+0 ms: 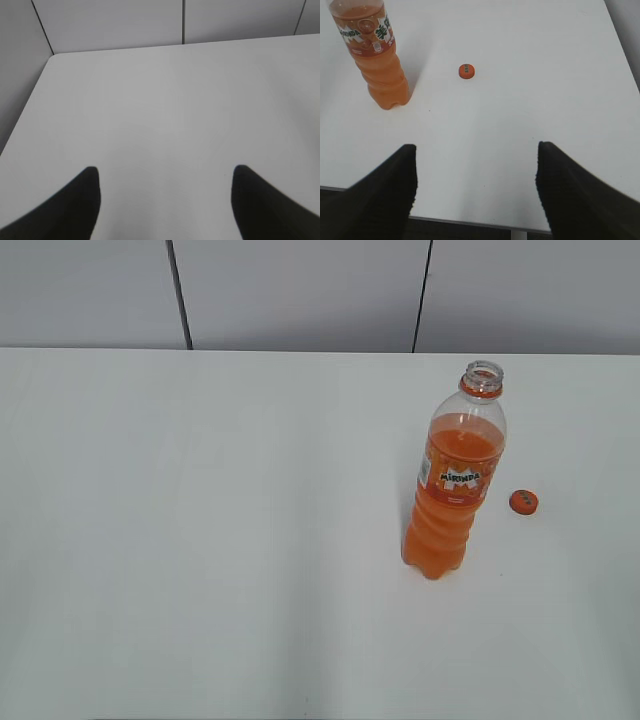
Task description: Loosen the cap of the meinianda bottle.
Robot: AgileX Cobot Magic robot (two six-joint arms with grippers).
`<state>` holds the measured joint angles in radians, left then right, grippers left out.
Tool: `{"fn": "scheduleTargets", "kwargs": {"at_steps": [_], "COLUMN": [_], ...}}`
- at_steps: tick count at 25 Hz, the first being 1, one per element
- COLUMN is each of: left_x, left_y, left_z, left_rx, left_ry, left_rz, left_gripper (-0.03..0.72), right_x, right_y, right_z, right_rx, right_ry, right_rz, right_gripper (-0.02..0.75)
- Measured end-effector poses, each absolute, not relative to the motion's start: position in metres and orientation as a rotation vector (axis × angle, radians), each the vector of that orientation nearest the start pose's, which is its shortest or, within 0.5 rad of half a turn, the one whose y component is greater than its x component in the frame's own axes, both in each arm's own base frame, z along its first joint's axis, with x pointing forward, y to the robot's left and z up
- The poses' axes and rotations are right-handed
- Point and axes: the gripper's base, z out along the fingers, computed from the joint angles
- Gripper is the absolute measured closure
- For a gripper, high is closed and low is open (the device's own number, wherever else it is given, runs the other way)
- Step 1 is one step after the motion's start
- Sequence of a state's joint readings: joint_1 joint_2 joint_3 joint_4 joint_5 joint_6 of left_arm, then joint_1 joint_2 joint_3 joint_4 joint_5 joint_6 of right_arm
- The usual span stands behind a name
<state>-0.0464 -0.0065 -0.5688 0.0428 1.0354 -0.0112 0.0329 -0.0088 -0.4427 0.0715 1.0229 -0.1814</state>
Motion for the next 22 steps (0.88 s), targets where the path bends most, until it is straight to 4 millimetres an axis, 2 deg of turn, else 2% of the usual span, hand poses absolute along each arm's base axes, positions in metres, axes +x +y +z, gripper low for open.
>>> {"fn": "scheduleTargets", "kwargs": {"at_steps": [22], "left_x": [-0.0136], "left_y": [0.0040], "left_z": [0.2982], "left_rx": [0.031], "left_ry": [1.943], "left_rz": [0.012], "left_gripper": [0.189], "right_x": [0.0014], "right_y": [0.0056], "right_z": [0.2644], "right_rx": [-0.219], "right_ry": [2.041], "right_rz": [-0.006], "right_gripper": [0.182]}}
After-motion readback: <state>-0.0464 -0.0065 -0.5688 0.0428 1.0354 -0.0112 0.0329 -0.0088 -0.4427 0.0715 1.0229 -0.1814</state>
